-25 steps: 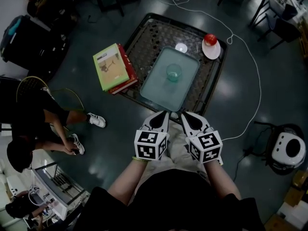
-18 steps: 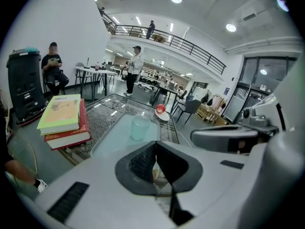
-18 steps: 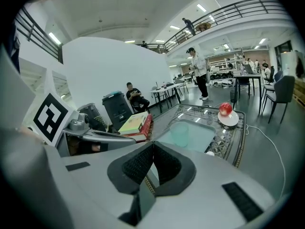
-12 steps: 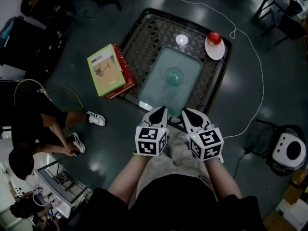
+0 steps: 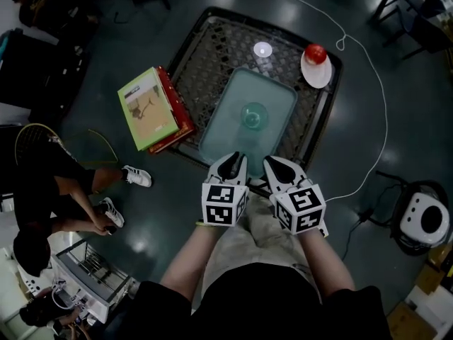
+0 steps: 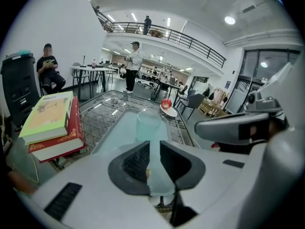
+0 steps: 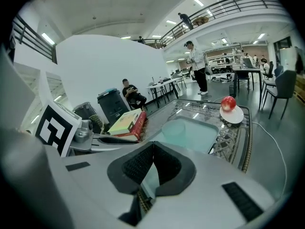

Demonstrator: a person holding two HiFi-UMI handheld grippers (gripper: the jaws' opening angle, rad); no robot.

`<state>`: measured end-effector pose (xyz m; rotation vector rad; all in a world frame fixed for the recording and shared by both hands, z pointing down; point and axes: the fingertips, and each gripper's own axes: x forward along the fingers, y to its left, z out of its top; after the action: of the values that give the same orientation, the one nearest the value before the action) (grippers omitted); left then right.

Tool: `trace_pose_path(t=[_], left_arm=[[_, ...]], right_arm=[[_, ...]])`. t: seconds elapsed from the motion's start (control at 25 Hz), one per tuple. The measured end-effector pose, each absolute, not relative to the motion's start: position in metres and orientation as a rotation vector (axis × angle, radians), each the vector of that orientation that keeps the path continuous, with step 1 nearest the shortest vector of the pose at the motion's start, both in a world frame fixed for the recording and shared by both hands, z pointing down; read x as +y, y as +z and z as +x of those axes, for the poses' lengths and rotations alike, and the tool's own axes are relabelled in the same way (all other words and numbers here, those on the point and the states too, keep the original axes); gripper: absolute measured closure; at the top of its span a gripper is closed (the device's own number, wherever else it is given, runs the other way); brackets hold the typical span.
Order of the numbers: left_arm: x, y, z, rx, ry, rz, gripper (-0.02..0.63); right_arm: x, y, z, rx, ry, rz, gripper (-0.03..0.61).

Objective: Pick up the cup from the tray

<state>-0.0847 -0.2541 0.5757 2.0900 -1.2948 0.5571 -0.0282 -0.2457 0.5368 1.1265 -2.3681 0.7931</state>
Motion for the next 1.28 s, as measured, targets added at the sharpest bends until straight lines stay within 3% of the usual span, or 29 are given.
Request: trace_pose_path(t=[0.16, 0.72, 1.28], left_arm=[[-0.27, 0.588, -0.083, -1.298, 0.545, 2.086, 0.486], [-0.319, 0.627, -0.065, -1.227, 0.638, 2.128, 0.314], [-0.352, 0.656, -0.045, -1.216, 0.752, 2.188, 0.244]], right_arm=[[-0.251, 0.546, -0.026, -2.347, 0.815, 1.126, 0.569], [-0.274, 0.571, -0.008, -2.287, 0.876, 1.168, 0.569], [-0.285, 0.59, -0.001, -2.265, 0.907, 1.154, 0.569]])
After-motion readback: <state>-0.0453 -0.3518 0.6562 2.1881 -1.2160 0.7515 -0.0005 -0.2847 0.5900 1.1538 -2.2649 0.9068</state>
